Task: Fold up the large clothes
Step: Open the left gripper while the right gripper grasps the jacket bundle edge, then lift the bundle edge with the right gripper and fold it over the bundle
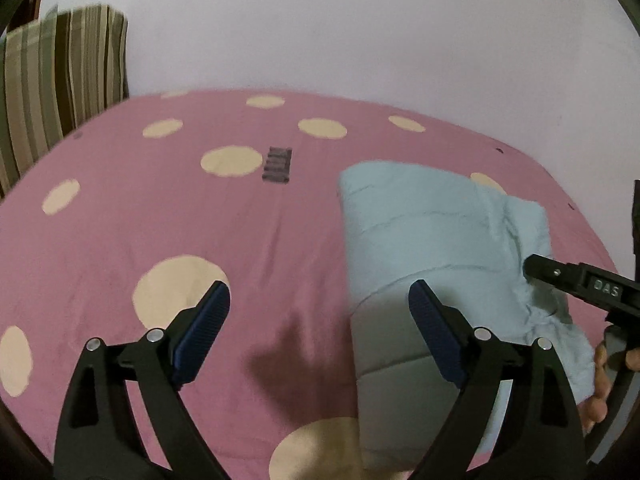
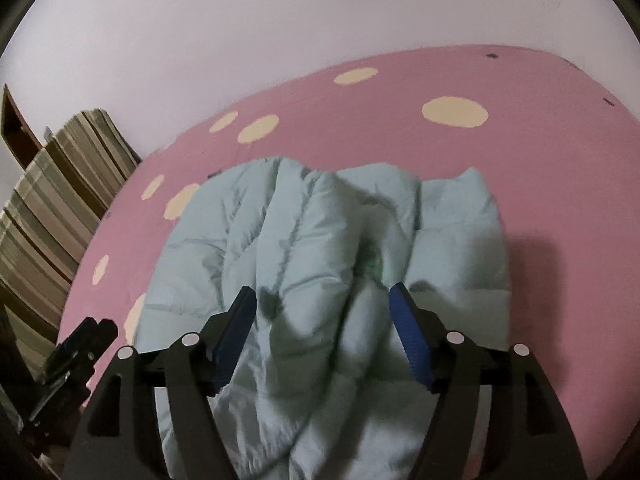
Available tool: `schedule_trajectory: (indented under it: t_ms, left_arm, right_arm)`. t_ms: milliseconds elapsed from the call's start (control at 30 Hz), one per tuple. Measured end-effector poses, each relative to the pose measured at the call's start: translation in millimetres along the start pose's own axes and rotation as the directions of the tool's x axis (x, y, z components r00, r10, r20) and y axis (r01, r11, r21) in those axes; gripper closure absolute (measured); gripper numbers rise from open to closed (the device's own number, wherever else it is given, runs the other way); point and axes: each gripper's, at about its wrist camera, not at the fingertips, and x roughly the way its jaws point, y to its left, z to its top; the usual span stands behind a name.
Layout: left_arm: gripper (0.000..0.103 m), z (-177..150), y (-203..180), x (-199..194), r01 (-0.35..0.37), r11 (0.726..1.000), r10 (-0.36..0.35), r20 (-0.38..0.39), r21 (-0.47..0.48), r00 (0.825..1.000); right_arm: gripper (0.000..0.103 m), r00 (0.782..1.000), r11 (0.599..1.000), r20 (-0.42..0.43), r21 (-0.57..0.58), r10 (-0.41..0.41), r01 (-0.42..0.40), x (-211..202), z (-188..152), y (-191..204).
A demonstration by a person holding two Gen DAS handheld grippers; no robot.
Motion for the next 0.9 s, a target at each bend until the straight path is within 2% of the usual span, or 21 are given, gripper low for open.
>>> schedule_trajectory:
  t_ms: [67, 100, 133, 233, 300, 433, 533, 700, 800, 900]
  left_arm:
    - [0.012, -3, 4, 5, 0.026, 0.999, -0.027, -0.019, -0.019, 0.999]
    - [0.012, -4, 5, 9, 0.038, 0.999, -0.039, -0.028, -0.026, 0.999]
    - [0.012, -7, 4, 10, 0.050, 0.998, -0.051, -0.038, -0.030, 0.998]
    - [0.012, -7, 1, 14, 0.078, 0.996, -0.080, -0.042, -0.033, 0.996]
    - [0.012, -3, -3, 11, 0.101, 0.994, -0.102, -0.034, -0.029, 0.994]
    - [0.012, 2, -17, 6, 0.158, 0.987, -0.158, -0.026, 0.006, 0.987]
    - [0.012, -2, -38, 13, 0.174, 0.983, -0.170, -0.064, 0.066, 0.983]
    - [0.012, -11, -73, 35, 0.145, 0.978, -0.126, -0.132, 0.149, 0.983]
    - [0.012, -15, -82, 49, 0.142, 0.978, -0.114, -0.176, 0.154, 0.978]
    - [0.012, -17, -86, 61, 0.128, 0.978, -0.093, -0.199, 0.167, 0.976]
  right_arm:
    - [0.035, 0.999, 1.000, -0.031, 0.016, 0.005, -0.005, 11, 0, 1]
    - [0.038, 0.999, 0.999, -0.049, 0.029, 0.021, -0.019, 16, -1, 1]
    - [0.055, 0.998, 0.999, -0.053, 0.036, 0.028, -0.026, 18, -2, 1]
    - [0.082, 0.996, 0.997, -0.066, 0.048, 0.065, -0.062, 19, -2, 1]
    - [0.089, 0.995, 0.996, -0.057, 0.044, 0.077, -0.074, 12, 0, -1]
    - [0.092, 0.999, 0.998, 0.007, 0.037, 0.046, -0.046, -14, 5, -13]
    - [0.092, 0.999, 0.999, 0.031, 0.045, -0.008, 0.007, -26, 5, -33]
    - [0.090, 1.000, 0.994, -0.022, 0.104, -0.019, 0.022, -10, -1, -73]
    - [0.085, 0.998, 0.994, -0.055, 0.102, -0.041, 0.046, 9, -7, -86]
    - [0.081, 0.997, 0.993, -0.076, 0.116, -0.029, 0.038, 27, -13, -96]
